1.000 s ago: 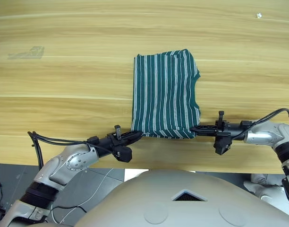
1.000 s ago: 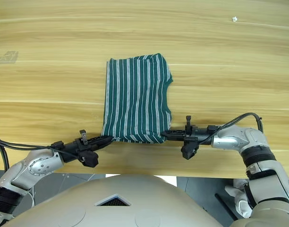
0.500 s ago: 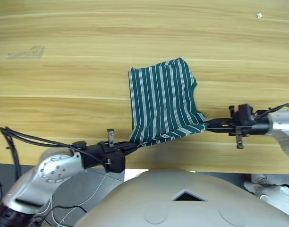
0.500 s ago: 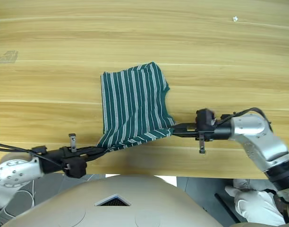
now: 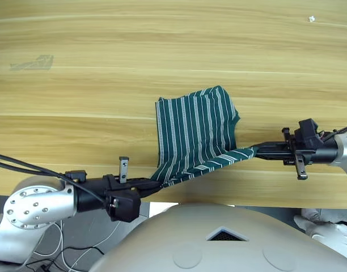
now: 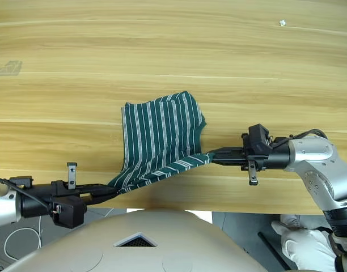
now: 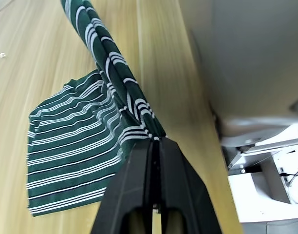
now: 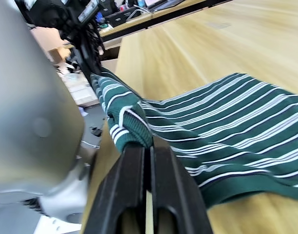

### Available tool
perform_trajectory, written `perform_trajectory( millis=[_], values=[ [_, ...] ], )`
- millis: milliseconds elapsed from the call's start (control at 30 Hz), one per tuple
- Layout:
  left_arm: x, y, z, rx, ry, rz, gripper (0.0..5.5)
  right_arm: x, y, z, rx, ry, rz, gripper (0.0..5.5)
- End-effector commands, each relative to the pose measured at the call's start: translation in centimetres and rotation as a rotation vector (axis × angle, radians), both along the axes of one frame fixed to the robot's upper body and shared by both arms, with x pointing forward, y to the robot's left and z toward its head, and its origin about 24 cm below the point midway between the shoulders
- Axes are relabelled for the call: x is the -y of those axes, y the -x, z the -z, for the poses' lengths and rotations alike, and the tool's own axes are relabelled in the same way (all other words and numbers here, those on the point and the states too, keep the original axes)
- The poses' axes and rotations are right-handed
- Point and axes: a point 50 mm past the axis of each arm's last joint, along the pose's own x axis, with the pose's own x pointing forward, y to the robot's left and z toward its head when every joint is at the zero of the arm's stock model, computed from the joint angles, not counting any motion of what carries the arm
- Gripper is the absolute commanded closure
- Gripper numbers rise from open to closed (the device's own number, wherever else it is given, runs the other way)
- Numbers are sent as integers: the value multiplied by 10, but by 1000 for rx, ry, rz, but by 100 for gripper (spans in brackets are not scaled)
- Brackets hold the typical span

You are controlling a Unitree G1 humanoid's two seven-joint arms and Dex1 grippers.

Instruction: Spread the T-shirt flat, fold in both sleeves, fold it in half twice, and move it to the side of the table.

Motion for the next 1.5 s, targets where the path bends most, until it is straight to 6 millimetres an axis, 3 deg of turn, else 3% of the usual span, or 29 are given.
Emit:
perform_trajectory(
  millis=[33, 167, 400, 533, 700, 1033, 1133, 1267, 1433, 1500],
  values=[
    [-16, -43, 1, 82, -74, -65, 545, 3, -31, -3, 147, 47, 133, 550],
    [-24, -97, 9, 202, -72, -209, 545, -3, -68, 8, 233, 95, 221, 550],
    [-11, -150, 32, 292, -36, -291, 545, -14, -113, 26, 296, 111, 335, 550],
    [-8, -157, 46, 290, -46, -289, 545, -14, -123, 41, 279, 151, 353, 550],
    [-15, -159, 55, 279, -66, -317, 545, -13, -120, 53, 247, 178, 326, 550],
    [-29, -191, 55, 519, -58, -580, 384, -1, -130, 51, 318, 155, 504, 372],
    [-29, -186, 61, 490, -48, -579, 378, -3, -133, 50, 352, 125, 552, 311],
    [-41, -186, 60, 526, -30, -680, 378, -28, -131, 36, 429, 1, 526, 292],
    [-77, -199, 23, 767, 99, -1081, 378, -76, -122, 21, 551, -84, 382, 292],
    [-86, -196, 10, 839, 187, -1203, 378, -96, -123, 26, 720, 23, 309, 292]
  ],
)
